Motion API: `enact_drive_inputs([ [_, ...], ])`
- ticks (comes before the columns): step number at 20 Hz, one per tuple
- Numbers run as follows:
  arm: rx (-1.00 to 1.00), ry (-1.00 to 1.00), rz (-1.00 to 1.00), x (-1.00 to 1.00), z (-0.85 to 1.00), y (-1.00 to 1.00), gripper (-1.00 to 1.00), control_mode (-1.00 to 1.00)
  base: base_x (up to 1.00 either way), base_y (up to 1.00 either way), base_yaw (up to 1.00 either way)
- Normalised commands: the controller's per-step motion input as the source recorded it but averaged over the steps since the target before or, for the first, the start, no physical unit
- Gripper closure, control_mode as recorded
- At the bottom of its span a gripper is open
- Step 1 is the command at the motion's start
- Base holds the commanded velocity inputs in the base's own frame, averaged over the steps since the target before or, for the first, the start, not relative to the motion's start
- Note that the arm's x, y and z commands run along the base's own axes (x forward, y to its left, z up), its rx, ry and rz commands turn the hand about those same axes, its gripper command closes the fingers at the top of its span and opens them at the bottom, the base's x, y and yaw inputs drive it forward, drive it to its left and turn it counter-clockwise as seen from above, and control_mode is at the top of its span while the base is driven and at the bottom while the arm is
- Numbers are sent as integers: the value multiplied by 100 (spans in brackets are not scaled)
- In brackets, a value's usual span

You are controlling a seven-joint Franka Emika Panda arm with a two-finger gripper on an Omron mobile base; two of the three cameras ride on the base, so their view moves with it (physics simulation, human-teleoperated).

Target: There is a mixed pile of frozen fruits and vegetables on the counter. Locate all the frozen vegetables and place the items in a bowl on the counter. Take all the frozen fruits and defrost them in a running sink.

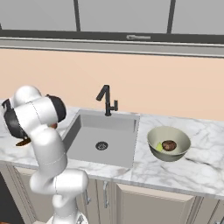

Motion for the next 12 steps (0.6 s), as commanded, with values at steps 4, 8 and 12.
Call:
enact_drive_inputs([
  [4,-2,0,-4,-2,4,-52,100,-100,0,0,0],
  [8,0,0,-4,0,3,-52,100,-100,0,0,0],
  [12,0,0,-4,1,2,-53,100,-100,0,0,0],
])
